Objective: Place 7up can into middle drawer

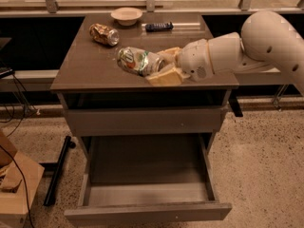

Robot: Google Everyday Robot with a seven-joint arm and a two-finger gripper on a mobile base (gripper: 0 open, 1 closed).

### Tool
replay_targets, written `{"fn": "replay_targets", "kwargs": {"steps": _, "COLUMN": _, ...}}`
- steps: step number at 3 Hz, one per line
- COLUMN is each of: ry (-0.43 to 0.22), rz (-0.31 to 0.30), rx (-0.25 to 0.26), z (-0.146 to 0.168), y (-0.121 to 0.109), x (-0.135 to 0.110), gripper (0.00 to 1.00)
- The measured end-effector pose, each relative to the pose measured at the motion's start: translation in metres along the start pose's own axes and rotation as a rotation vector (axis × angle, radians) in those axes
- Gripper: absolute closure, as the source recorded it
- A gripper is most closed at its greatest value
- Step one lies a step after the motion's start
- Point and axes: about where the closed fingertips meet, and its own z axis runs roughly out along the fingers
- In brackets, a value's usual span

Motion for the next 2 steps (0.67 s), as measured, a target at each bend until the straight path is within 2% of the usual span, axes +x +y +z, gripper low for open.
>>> {"fn": "replay_targets", "kwargs": {"steps": 1, "ry": 0.056, "rz": -0.023, "rx": -0.094, "z": -0.022, "y": 0.045, "x": 0.016, "gripper": 1.00}}
{"fn": "replay_targets", "kwargs": {"steps": 2, "ry": 0.112, "rz": 0.043, "rx": -0.189, "z": -0.024, "y": 0.080, "x": 0.047, "gripper": 1.00}}
